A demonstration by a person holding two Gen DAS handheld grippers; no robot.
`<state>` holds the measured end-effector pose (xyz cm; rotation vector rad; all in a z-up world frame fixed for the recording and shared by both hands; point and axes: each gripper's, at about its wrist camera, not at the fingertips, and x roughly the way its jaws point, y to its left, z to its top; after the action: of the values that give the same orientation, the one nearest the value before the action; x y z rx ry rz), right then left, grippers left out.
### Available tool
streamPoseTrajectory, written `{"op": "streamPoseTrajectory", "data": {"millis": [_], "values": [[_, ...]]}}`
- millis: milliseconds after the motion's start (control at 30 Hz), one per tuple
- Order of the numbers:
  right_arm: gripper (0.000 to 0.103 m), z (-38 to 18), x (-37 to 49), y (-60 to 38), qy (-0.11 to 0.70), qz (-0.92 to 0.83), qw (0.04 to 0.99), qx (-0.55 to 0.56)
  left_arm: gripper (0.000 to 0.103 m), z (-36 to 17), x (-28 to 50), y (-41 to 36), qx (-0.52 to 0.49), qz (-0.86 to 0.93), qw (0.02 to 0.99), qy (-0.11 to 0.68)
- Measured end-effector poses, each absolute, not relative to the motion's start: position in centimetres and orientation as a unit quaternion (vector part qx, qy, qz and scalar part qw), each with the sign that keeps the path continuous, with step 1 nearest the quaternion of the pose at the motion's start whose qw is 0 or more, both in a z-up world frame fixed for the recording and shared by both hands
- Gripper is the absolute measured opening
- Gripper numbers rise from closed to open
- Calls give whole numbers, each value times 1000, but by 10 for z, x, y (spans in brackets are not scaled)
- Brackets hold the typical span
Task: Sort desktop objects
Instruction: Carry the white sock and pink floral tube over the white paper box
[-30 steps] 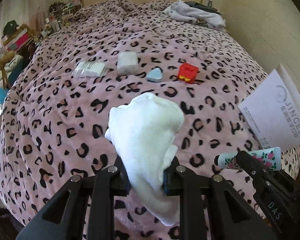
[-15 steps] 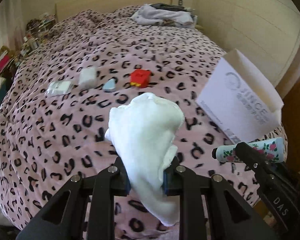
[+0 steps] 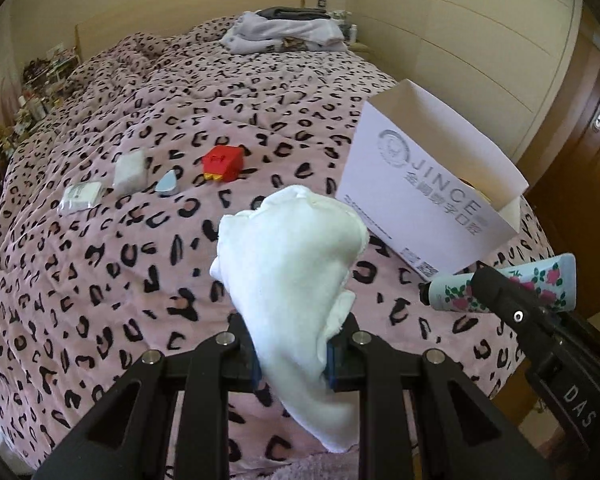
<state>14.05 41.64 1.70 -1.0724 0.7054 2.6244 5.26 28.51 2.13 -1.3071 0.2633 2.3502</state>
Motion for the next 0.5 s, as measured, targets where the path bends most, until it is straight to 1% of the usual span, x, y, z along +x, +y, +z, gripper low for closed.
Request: {"op": "streamPoseTrajectory", "data": {"millis": [500], "values": [[24, 20, 150, 429, 243, 892, 127, -359, 23, 22, 60, 305, -469, 843, 238, 110]]}}
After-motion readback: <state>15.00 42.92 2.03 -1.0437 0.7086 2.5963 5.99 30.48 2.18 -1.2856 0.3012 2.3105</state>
